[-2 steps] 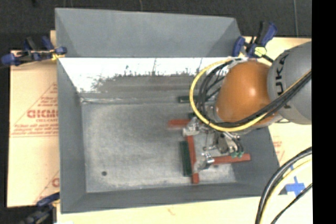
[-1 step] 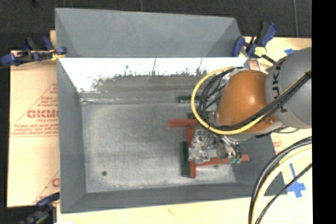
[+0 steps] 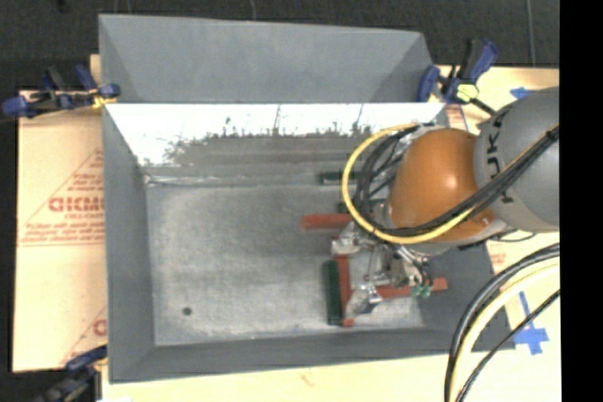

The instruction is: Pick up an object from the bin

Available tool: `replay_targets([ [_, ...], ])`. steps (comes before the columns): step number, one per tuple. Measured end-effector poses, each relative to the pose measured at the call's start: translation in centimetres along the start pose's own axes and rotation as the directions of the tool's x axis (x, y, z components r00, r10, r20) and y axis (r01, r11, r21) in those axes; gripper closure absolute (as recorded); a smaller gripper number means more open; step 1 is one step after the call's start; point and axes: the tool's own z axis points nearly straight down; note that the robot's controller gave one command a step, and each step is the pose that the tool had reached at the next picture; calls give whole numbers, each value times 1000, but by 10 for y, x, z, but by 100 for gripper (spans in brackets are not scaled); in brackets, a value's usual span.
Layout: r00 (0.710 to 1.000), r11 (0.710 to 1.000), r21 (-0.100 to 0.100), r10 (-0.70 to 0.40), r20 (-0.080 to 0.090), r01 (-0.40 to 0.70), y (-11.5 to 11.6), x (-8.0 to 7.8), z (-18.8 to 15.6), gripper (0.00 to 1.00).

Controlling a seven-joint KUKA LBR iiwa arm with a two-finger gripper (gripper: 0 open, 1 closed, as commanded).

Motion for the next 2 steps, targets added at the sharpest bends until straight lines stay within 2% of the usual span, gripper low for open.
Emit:
replay_targets([
  [1,1000,1000,0,0,0,0,0,0,0,0],
  [2,876,876,-6,-481,5,481,14,-3,11,100],
])
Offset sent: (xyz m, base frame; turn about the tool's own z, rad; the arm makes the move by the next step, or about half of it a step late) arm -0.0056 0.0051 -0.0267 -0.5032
